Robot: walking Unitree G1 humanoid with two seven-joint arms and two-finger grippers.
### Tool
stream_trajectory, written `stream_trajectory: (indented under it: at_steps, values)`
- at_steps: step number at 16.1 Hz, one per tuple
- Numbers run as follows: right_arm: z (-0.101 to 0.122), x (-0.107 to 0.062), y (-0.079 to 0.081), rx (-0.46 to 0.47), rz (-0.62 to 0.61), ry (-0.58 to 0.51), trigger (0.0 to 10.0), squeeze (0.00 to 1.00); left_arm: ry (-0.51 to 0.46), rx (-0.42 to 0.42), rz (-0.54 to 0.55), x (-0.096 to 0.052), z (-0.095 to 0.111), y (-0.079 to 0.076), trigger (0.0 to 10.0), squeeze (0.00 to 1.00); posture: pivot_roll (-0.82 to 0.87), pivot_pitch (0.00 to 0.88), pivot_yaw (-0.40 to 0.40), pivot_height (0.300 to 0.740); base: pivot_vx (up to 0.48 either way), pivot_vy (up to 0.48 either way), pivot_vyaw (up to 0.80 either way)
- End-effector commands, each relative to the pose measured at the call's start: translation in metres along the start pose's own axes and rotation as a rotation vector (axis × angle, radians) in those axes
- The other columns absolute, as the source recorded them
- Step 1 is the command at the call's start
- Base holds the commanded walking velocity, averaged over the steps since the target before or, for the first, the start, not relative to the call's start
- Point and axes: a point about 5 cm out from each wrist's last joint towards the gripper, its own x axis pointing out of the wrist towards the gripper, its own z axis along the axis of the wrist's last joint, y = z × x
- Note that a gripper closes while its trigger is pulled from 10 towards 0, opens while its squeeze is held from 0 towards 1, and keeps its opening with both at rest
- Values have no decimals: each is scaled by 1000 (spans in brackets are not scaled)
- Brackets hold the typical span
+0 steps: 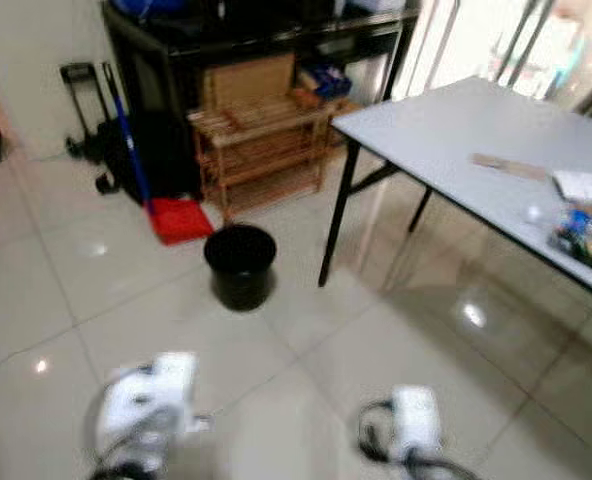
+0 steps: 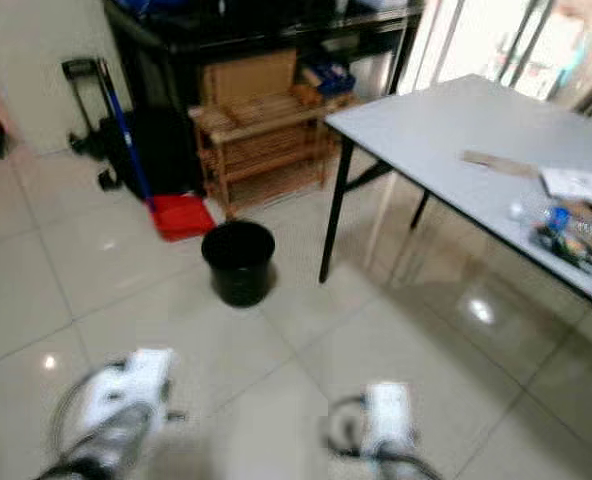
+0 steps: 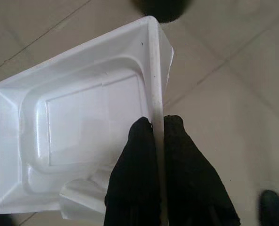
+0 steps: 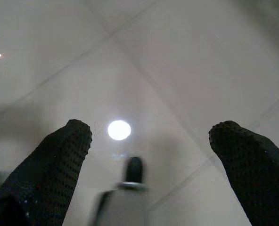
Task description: Picking trash to rubbish bin
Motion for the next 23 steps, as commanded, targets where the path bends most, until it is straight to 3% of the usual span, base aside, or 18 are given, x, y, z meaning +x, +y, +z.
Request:
stream_trajectory:
  at_steps: [1,16,23]
  values:
    - [1,-1,-14,-8,-35,-4,10000,0,-9,3,-31,1,3,-12,10000,0,-11,18,-48,740,341,0,0]
    - [-1,-2,-12,-51,-29,-1,10000,0,0,13,-37,0,0,-12,10000,0,-4,1,-49,740,340,0,35]
    - [2,-1,-15,-8,-49,-11,10000,0,-6,-2,-36,1,5,-13,10000,0,-5,35,-44,740,341,0,146]
